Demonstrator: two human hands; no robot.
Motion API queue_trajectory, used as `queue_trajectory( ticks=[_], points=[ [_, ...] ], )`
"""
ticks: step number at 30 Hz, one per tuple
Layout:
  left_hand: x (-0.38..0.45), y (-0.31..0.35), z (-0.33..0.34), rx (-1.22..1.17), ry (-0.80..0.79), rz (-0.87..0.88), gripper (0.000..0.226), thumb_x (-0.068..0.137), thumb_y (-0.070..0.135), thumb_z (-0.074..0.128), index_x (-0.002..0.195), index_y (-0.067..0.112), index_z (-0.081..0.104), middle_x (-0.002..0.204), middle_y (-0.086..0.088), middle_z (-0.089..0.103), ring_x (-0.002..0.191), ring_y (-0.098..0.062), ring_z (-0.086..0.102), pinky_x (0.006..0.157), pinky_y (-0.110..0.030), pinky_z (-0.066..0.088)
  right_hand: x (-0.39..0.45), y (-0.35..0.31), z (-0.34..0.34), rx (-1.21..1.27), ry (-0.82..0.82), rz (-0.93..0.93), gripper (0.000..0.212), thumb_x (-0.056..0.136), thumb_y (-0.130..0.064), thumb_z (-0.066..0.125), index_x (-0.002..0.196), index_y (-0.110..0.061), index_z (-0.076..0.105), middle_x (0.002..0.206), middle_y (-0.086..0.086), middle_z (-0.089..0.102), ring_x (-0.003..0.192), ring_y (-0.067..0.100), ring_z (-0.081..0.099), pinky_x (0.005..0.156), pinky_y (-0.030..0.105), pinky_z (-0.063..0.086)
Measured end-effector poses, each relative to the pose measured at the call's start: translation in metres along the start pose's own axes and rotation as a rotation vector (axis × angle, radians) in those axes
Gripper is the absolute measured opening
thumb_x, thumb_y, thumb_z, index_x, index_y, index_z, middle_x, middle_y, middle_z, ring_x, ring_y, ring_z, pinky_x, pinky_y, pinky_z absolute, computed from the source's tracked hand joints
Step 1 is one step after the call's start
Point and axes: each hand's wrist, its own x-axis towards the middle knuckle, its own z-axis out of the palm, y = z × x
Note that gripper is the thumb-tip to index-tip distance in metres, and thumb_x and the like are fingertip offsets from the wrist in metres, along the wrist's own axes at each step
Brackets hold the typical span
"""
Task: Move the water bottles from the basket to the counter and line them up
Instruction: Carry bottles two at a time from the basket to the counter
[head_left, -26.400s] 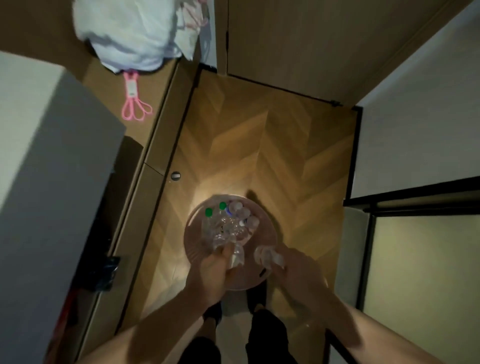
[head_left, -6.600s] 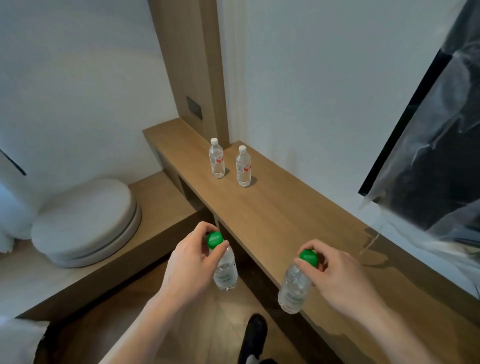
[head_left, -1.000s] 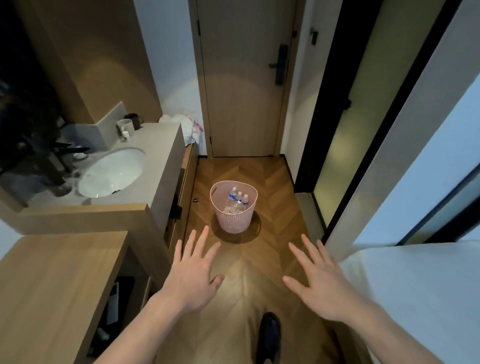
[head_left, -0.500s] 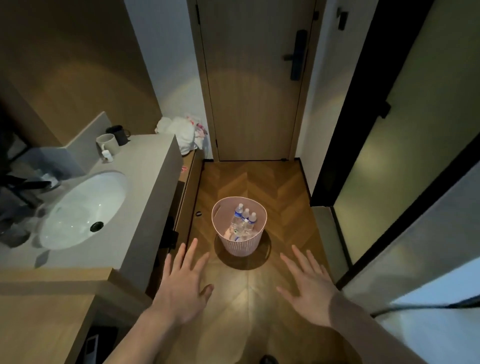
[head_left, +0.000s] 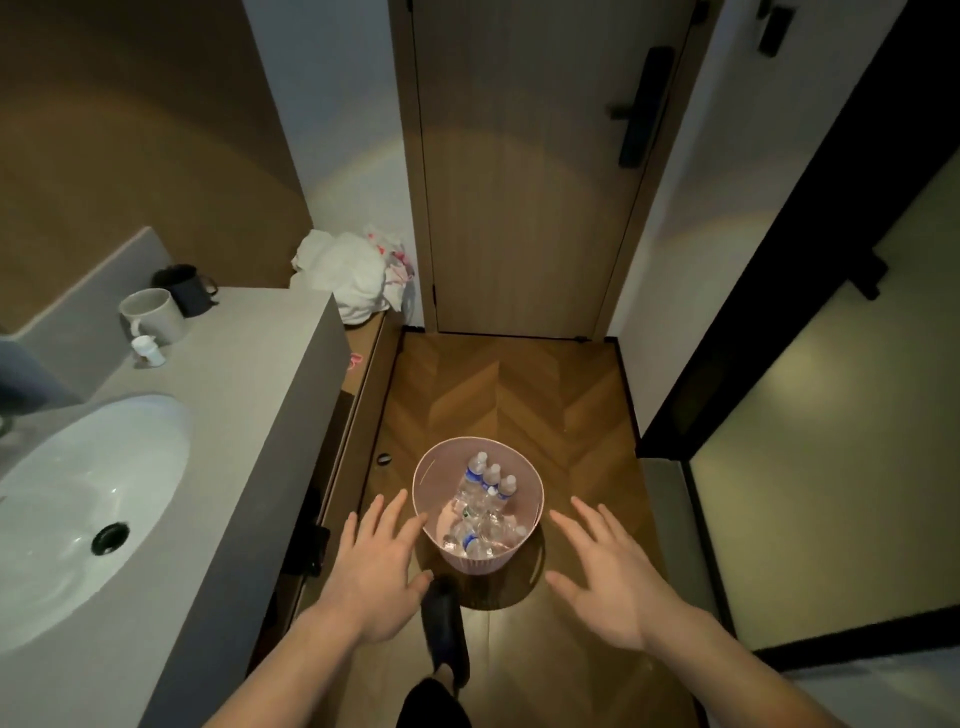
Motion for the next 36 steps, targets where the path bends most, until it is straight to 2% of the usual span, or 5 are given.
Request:
queue_trajectory(
  ticks=[21,24,26,32,36],
  points=[
    [0.408,-0.067,0.013,-0.028,-0.384,0.040,0.077,0.094,0.046,0.057,0.160,0.021,0.027,0.165,-0.008,0.027,0.152,-0.029,0.025,0.127,-0.048,0.023,0.392,0.030,0.005,0.065,-0.279,0.194,0.075,0.102,-0.052,0.053,0.165,-0.029,0.020,0.168,0.004,0.025,0.154,0.030,0.025,0.125,0.048,0.030],
    [0.448,-0.076,0.063,-0.024,-0.345,0.048,0.065,0.087,0.058,0.039,0.135,0.020,0.059,0.130,-0.009,0.061,0.113,-0.029,0.065,0.090,-0.047,0.056,0.439,0.047,0.036,0.061,-0.263,0.201,0.077,0.092,-0.063,0.045,0.160,-0.029,0.031,0.155,0.005,0.045,0.137,0.034,0.050,0.110,0.051,0.049],
    [0.475,-0.085,0.103,-0.071,-0.379,0.033,0.051,0.077,0.057,0.048,0.108,0.023,0.071,0.099,-0.001,0.067,0.079,-0.023,0.072,0.057,-0.038,0.058,0.480,0.071,0.075,0.091,-0.219,0.155,0.073,0.088,-0.068,0.035,0.150,-0.030,0.041,0.141,0.007,0.061,0.117,0.037,0.068,0.092,0.051,0.059],
    [0.556,-0.088,0.181,-0.050,-0.237,0.052,0.056,0.096,0.037,0.063,0.150,0.023,0.052,0.149,-0.004,0.054,0.135,-0.029,0.056,0.109,-0.045,0.047,0.589,0.128,0.165,0.106,-0.182,0.039,0.083,0.092,-0.058,0.035,0.168,-0.029,0.020,0.173,-0.003,0.021,0.157,0.019,0.024,0.126,0.042,0.029],
    [0.618,-0.092,0.257,-0.058,-0.332,-0.007,0.084,0.061,0.048,0.093,0.136,0.023,0.065,0.117,-0.006,0.076,0.091,-0.022,0.077,0.071,-0.034,0.063,0.660,0.165,0.236,0.060,-0.203,0.054,0.079,0.085,-0.065,0.052,0.156,-0.035,0.036,0.160,-0.010,0.041,0.149,0.016,0.039,0.121,0.040,0.037]
  ],
)
